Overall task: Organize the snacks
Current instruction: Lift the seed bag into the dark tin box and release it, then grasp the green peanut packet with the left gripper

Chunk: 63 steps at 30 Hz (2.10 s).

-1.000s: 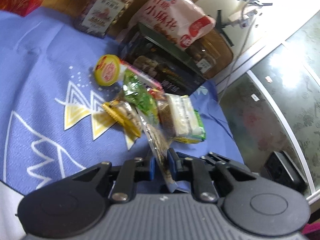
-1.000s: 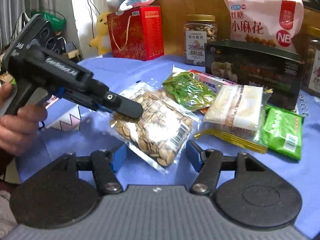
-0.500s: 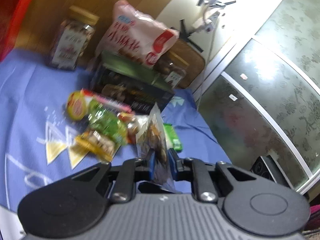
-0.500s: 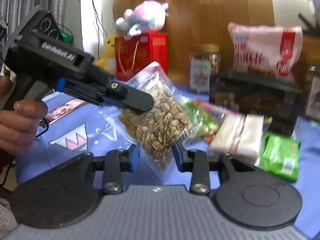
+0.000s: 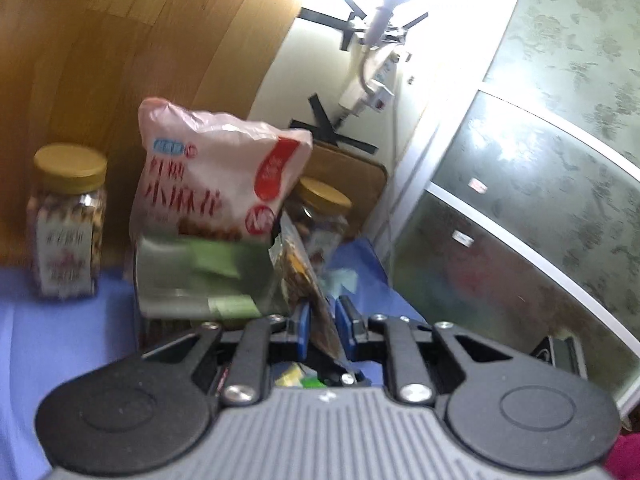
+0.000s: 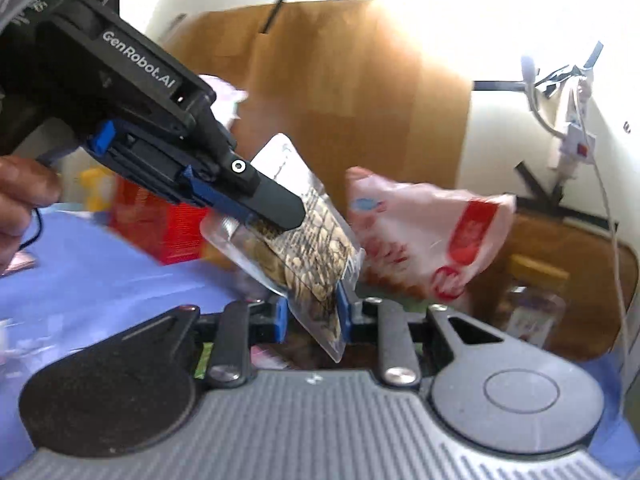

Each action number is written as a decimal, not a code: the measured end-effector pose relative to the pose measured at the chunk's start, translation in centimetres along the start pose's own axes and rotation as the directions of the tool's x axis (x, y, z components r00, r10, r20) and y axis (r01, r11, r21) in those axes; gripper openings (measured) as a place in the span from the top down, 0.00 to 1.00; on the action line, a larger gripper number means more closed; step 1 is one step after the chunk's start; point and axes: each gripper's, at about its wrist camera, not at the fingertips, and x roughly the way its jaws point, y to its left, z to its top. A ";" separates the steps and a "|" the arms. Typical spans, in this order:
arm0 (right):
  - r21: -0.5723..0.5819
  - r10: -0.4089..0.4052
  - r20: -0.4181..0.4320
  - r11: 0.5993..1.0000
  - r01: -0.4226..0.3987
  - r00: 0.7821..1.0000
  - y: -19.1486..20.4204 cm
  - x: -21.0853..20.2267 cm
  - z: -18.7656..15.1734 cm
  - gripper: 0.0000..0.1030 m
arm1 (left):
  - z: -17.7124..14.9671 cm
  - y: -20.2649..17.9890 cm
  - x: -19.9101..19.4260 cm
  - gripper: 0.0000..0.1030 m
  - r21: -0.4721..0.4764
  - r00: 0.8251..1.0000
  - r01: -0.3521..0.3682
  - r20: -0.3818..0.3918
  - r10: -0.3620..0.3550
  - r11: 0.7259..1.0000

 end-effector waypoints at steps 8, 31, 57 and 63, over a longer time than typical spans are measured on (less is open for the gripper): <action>0.033 -0.067 -0.139 0.997 0.072 0.988 -2.8 6.0 -1.6 0.68 | 1.1 5.6 7.7 0.59 -0.096 0.972 -0.233 -0.038 0.230 0.968; 0.270 0.281 -0.253 0.939 -0.211 0.926 3.0 3.1 -1.6 0.62 | -8.2 9.0 -4.6 0.53 -0.300 0.937 -0.340 -0.034 0.347 0.891; 0.035 0.357 -0.277 0.931 -0.362 0.892 8.4 -0.1 -2.0 0.43 | -10.9 5.9 -1.7 0.74 -0.173 0.967 -0.207 -0.183 0.175 0.963; 0.077 0.390 -0.304 0.920 -0.385 0.869 8.4 -1.8 -2.5 0.26 | -12.1 6.2 -5.0 0.77 -0.274 0.981 -0.160 -0.149 0.123 0.948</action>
